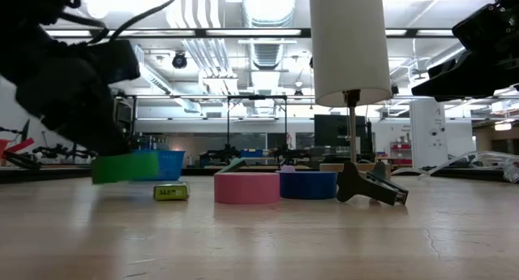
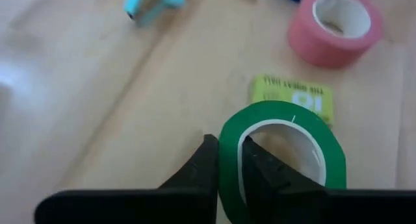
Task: Pick and place Stapler, Stapler remover, tape
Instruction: Put the green tape into the blue basket
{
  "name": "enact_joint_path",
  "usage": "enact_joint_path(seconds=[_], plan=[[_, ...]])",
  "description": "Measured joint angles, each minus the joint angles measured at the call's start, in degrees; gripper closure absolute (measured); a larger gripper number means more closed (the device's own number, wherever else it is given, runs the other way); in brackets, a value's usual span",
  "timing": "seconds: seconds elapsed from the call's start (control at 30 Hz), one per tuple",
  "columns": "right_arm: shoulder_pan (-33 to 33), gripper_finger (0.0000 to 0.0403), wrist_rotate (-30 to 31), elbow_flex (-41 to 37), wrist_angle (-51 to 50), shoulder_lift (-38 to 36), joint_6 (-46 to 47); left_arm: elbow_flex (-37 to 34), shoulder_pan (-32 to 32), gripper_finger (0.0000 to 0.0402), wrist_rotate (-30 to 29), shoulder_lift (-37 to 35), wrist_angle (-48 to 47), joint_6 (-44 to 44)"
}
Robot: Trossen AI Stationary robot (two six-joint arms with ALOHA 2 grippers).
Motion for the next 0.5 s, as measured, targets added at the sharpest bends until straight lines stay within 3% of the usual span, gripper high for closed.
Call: enact_joint_path(seconds=[0.17, 0.5], plan=[[0.0, 0.0394, 0.0, 0.0, 0.0, 0.0, 0.0, 0.0, 2.8, 0.0335, -3.6, -5.0, -3.4, 3.1], [0.0, 0.0394, 0.0, 0.0, 0.0, 0.0, 0.0, 0.0, 14.5, 0.0351, -14.4, -18.6, -11.1, 5.8]])
